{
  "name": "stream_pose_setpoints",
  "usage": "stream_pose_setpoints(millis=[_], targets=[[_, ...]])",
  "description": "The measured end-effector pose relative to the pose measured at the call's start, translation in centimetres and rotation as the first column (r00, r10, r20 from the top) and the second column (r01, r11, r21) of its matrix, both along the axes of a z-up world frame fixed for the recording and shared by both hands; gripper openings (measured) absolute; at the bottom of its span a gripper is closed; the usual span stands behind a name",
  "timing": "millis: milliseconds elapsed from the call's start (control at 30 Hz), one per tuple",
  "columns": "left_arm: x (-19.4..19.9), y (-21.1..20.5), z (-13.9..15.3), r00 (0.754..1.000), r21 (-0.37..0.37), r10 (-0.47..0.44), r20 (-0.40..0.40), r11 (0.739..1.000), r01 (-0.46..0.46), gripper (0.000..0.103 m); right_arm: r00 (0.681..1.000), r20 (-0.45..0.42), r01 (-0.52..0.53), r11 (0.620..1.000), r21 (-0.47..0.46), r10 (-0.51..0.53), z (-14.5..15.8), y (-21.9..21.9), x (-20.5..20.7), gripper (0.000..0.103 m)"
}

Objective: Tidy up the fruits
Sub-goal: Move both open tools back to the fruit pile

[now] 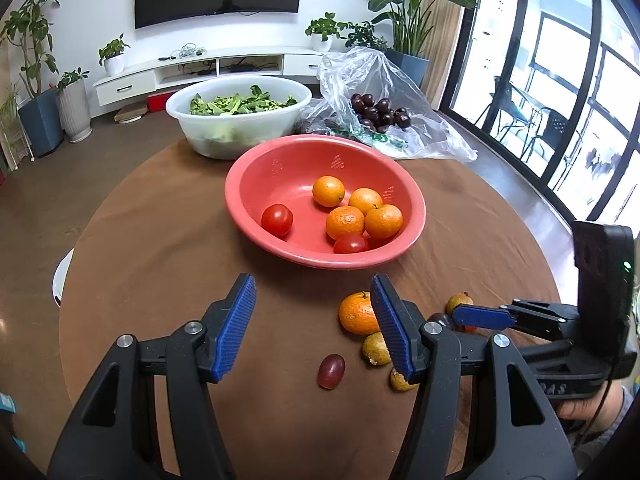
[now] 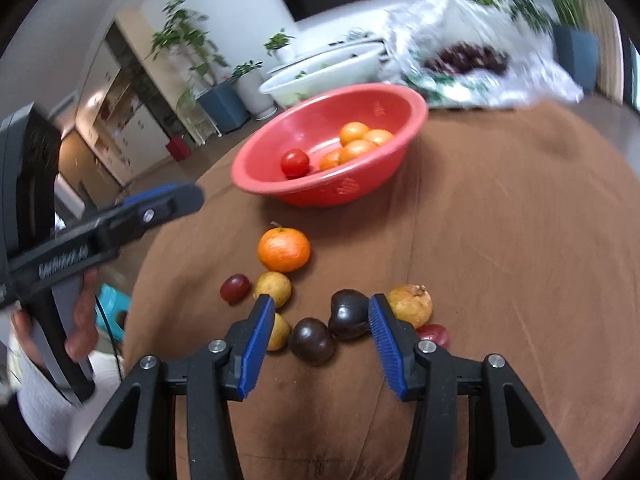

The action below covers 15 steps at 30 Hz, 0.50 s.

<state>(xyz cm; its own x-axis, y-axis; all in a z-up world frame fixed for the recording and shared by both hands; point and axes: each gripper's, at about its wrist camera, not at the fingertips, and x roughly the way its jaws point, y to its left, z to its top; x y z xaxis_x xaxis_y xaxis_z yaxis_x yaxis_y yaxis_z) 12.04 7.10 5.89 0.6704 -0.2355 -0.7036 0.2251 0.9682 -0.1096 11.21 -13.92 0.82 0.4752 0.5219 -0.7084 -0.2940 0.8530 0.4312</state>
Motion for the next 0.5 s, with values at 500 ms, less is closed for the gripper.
stream_pose_setpoints(millis=[500], targets=[[-0.15,-0.67,-0.46,0.999,0.003,-0.035,-0.014,0.999,0.035,0.058,0.997,-0.064,0.042,0.999,-0.026,-0.044,-0.87,-0.19,0.95,0.035]])
